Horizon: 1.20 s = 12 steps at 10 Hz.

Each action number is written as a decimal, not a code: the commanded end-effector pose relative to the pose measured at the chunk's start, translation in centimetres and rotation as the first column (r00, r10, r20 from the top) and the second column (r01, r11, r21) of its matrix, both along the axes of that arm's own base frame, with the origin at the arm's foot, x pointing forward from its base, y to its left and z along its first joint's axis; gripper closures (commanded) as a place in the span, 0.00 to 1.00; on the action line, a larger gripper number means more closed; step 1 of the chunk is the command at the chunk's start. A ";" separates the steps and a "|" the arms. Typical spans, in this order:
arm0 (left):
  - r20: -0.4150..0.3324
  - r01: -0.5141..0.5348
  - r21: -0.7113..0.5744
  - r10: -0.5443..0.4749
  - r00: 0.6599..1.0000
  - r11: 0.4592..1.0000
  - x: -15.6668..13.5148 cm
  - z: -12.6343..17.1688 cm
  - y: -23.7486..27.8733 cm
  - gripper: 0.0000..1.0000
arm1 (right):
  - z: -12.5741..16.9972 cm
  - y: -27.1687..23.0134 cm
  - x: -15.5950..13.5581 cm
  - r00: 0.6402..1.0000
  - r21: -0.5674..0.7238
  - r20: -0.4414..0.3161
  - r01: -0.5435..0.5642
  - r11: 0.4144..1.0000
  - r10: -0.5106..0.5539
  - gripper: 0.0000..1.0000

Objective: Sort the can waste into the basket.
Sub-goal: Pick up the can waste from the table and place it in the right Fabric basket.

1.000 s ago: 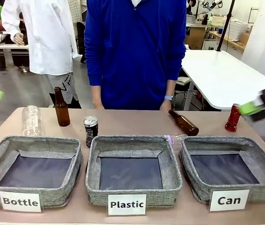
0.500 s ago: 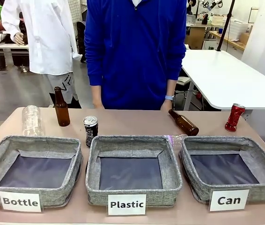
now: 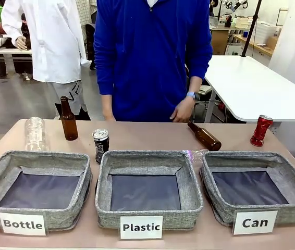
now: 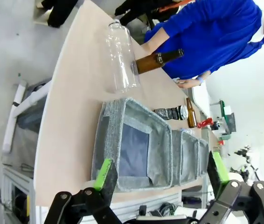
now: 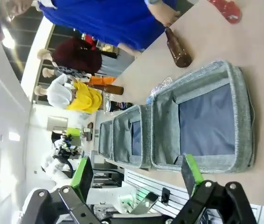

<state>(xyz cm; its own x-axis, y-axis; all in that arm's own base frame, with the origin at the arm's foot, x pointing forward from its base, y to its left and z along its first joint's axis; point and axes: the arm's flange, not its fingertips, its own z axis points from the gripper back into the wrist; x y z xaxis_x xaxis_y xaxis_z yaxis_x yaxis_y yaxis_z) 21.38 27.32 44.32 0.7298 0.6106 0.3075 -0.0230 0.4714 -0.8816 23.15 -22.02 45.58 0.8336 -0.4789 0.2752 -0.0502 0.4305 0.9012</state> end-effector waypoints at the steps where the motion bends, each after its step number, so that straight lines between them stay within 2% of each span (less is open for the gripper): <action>1: 0.018 0.003 0.000 -0.003 1.000 1.000 -0.3 0.4 0.1 0.00 | 0.4 -0.2 -0.6 0.999 -0.007 0.035 0.002 1.000 -0.002 0.00; 3: 0.018 0.003 0.000 -0.003 1.000 1.000 -0.3 0.4 0.1 0.00 | 0.4 -0.2 -0.6 0.999 -0.007 0.035 0.002 1.000 -0.002 0.00; 4: -0.005 0.001 0.005 -0.001 1.000 1.000 -0.3 0.3 -0.1 0.00 | 0.4 -0.2 -0.6 0.999 -0.007 0.035 0.002 1.000 -0.002 0.00; 5: 0.022 0.086 0.073 -0.088 0.996 0.994 0.6 1.5 -2.8 0.00 | 0.4 -0.2 -0.6 0.999 -0.007 0.035 0.002 1.000 -0.002 0.00; 6: -0.006 0.116 0.160 -0.117 0.993 0.980 2.4 2.5 -6.1 0.00 | 0.4 -0.2 -0.6 0.999 -0.007 0.035 0.002 1.000 -0.002 0.00; 7: 0.006 0.245 0.246 -0.254 0.967 0.938 5.1 3.8 -10.5 0.00 | 0.4 -0.2 -0.6 0.999 -0.007 0.035 0.002 1.000 -0.002 0.00; 8: -0.009 0.320 0.317 -0.335 0.942 0.892 8.4 4.5 -14.8 0.00 | 0.4 -0.2 -0.6 0.999 -0.007 0.035 0.002 1.000 -0.002 0.00; 9: -0.040 0.403 0.403 -0.424 0.905 0.822 11.6 4.6 -18.9 0.00 | 0.4 -0.2 -0.6 0.999 -0.007 0.035 0.002 1.000 -0.002 0.00; 10: -0.044 0.437 0.440 -0.467 0.883 0.784 14.6 4.2 -22.2 0.00 | 0.4 -0.2 -0.6 0.999 -0.007 0.035 0.002 1.000 -0.002 0.00; 11: -0.050 0.497 0.446 -0.534 0.844 0.744 16.8 2.7 -26.3 0.00 | 0.4 -0.2 -0.6 0.999 -0.007 0.035 0.002 1.000 -0.002 0.00; 12: -0.056 0.476 0.518 -0.527 0.848 0.711 17.8 0.8 -29.5 0.00 | 0.4 -0.2 -0.6 0.999 -0.007 0.035 0.002 1.000 -0.002 0.00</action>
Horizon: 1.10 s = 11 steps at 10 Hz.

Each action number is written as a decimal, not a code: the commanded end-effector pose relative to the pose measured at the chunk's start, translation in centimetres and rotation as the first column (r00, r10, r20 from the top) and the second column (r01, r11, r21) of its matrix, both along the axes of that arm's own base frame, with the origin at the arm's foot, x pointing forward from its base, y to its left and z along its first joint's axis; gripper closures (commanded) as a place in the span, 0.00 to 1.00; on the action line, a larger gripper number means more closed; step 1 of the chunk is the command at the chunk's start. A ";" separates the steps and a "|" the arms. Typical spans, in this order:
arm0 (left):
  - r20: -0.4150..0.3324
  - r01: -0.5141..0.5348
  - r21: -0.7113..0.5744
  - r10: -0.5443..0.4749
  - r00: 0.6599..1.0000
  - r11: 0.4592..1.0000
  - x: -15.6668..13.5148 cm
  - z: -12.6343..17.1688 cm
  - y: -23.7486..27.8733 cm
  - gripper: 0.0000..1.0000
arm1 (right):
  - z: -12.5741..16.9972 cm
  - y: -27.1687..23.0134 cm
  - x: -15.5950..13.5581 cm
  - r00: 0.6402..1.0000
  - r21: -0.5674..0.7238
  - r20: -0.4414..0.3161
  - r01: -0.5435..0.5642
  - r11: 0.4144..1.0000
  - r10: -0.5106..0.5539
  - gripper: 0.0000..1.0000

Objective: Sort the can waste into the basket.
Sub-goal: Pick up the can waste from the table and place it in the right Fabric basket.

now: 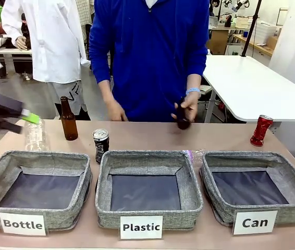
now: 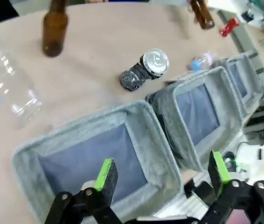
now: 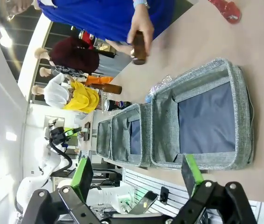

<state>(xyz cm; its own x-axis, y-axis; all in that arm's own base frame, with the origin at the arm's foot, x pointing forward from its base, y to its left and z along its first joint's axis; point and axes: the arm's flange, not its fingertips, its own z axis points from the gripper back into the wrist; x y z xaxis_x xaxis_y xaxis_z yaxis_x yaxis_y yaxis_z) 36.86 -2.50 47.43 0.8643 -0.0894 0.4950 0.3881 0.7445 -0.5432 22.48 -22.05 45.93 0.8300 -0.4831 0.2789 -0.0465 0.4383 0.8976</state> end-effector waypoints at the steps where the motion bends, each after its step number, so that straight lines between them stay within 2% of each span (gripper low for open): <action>1: 0.094 -0.024 0.050 0.020 0.995 0.998 2.6 -3.9 -2.1 0.00 | 0.0 -0.1 0.1 0.999 0.001 0.035 -0.006 1.000 0.006 0.00; 2: 0.124 -0.022 0.055 0.015 0.992 0.998 2.8 -5.3 -3.5 0.00 | 0.0 -0.1 0.1 0.999 0.001 0.035 -0.006 1.000 0.006 0.00; 3: 0.041 -0.108 0.039 0.106 0.994 0.993 2.9 -4.5 -3.2 0.00 | 0.0 -0.1 0.1 0.999 0.001 0.035 -0.006 1.000 0.006 0.00; 4: 0.056 -0.004 0.074 0.000 0.998 0.997 2.4 -3.5 -3.8 0.00 | 0.0 -0.1 0.1 0.999 0.001 0.035 -0.006 1.000 0.006 0.00; 7: 0.058 -0.033 0.082 0.028 0.998 0.996 3.0 -4.4 -4.1 0.00 | 0.0 -0.1 0.1 0.999 0.001 0.035 -0.006 1.000 0.006 0.00; 8: 0.141 -0.019 0.019 0.016 0.990 1.000 4.4 -4.1 -4.5 0.00 | 0.0 -0.1 0.1 0.999 0.001 0.035 -0.006 1.000 0.006 0.00; 9: 0.218 -0.030 0.019 0.025 0.976 0.999 7.0 -4.3 -5.1 0.00 | 0.0 -0.1 0.1 0.999 0.001 0.035 -0.006 1.000 0.006 0.00; 10: 0.261 0.229 -0.036 -0.212 0.942 0.973 7.2 -3.5 -3.6 0.00 | 0.0 -0.1 0.1 0.999 0.001 0.035 -0.006 1.000 0.006 0.00; 11: 0.315 0.220 -0.104 -0.178 0.932 0.970 4.6 -1.1 2.3 0.00 | 0.0 -0.1 0.1 0.999 0.001 0.035 -0.006 1.000 0.006 0.00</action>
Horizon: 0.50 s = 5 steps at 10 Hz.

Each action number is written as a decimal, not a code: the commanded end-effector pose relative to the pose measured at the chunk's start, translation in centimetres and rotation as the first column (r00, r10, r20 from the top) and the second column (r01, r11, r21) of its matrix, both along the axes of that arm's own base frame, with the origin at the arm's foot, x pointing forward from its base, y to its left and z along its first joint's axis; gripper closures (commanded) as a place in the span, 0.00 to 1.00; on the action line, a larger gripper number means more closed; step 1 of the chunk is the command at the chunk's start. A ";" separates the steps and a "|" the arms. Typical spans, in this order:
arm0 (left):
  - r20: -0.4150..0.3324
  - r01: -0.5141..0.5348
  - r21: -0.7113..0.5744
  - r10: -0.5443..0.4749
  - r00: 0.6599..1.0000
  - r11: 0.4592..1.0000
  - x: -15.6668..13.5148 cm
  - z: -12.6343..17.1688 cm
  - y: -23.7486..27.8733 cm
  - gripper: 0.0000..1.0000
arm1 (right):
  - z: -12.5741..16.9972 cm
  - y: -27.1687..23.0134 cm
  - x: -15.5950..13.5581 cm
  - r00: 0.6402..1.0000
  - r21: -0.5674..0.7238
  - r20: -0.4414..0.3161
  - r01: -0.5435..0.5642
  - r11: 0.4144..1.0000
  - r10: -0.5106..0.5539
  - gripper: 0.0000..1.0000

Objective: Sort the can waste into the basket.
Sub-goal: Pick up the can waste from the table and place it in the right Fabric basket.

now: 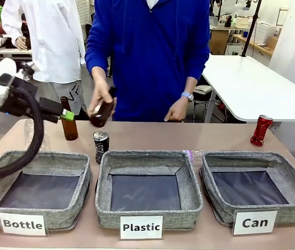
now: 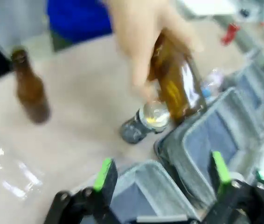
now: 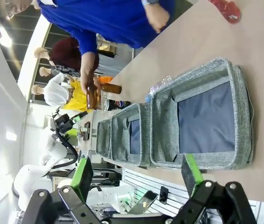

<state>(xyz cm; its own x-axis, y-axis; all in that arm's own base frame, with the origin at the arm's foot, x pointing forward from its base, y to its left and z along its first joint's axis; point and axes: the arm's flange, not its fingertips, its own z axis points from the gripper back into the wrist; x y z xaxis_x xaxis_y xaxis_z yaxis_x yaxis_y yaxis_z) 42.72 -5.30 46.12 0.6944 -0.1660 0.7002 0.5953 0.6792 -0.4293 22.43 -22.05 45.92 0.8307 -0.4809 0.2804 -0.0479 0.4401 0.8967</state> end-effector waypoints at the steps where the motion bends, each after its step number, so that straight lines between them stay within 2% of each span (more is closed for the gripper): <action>1: 0.057 -0.079 -0.176 0.090 0.994 0.981 -6.4 3.1 14.4 0.00 | 0.0 -0.1 0.1 0.999 0.003 0.034 -0.004 1.000 0.004 0.00; 2: 0.070 -0.080 -0.233 0.099 0.993 0.969 -12.2 4.7 21.8 0.00 | 0.0 -0.1 0.1 0.999 0.003 0.034 -0.004 1.000 0.004 0.00; 3: 0.033 -0.147 -0.275 0.162 0.986 0.950 -17.3 6.2 26.9 0.00 | 0.0 -0.1 0.1 0.999 0.003 0.034 -0.004 1.000 0.004 0.00; 4: 0.036 -0.186 -0.334 0.210 0.977 0.924 -20.6 6.9 30.2 0.00 | 0.0 -0.1 0.1 0.999 0.003 0.034 -0.004 1.000 0.004 0.00; 5: 0.002 -0.257 -0.380 0.278 0.960 0.889 -22.4 6.5 32.1 0.00 | 0.0 -0.1 0.1 0.999 0.003 0.034 -0.004 1.000 0.004 0.00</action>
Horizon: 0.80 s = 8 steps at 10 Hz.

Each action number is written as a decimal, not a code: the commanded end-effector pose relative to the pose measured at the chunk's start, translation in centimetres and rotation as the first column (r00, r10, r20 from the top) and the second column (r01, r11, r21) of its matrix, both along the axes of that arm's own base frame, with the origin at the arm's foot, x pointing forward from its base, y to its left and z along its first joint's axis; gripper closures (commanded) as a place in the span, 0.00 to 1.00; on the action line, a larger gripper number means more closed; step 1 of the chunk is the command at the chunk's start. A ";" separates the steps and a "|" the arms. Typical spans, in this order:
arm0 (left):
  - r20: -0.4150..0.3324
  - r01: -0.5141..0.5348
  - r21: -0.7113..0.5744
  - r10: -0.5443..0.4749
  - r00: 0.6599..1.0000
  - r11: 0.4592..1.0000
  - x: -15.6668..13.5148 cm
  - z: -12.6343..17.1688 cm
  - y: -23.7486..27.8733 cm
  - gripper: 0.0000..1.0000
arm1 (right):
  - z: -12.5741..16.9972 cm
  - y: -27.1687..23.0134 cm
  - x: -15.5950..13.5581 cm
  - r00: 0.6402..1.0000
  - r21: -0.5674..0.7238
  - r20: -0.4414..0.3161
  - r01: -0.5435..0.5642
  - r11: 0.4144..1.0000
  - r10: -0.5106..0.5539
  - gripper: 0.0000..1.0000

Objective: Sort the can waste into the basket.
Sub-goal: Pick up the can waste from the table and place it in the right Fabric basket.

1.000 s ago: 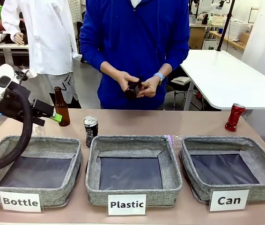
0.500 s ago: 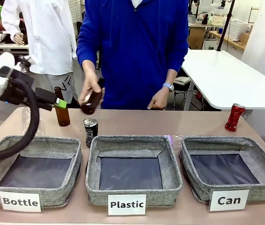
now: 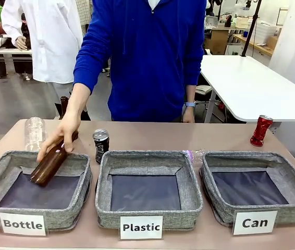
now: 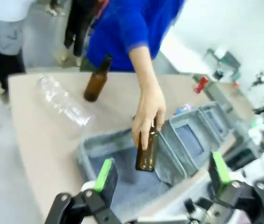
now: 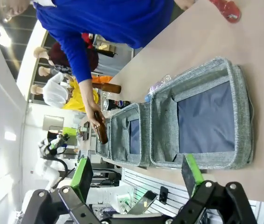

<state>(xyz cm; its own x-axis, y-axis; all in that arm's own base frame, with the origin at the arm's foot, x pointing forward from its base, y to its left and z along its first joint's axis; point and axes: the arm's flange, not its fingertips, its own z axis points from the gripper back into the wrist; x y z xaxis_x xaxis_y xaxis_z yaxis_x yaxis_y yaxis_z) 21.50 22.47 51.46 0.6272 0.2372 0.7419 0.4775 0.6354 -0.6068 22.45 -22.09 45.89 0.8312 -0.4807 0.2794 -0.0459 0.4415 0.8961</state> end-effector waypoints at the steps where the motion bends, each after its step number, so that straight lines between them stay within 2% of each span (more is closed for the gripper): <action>1: -0.039 -0.050 -0.086 0.047 0.998 0.995 -1.5 0.3 4.8 0.00 | 0.1 -0.1 0.1 0.999 0.005 0.036 -0.004 1.000 0.004 0.00; 4: -0.049 -0.058 -0.095 0.054 0.997 0.994 -1.1 -1.2 4.1 0.00 | 0.1 -0.1 0.1 0.999 0.005 0.036 -0.004 1.000 0.004 0.00; 6: -0.051 -0.041 -0.064 0.037 0.998 0.997 -0.1 -0.6 1.6 0.00 | 0.1 -0.1 0.1 0.999 0.005 0.036 -0.004 1.000 0.004 0.00; 7: -0.080 -0.029 -0.017 0.028 0.996 0.999 2.5 -0.4 -0.9 0.00 | 0.1 -0.1 0.1 0.999 0.005 0.036 -0.004 1.000 0.004 0.00; 8: -0.110 0.046 0.035 -0.042 0.993 0.998 6.0 -0.4 -4.2 0.00 | 0.1 -0.1 0.1 0.999 0.005 0.036 -0.004 1.000 0.004 0.00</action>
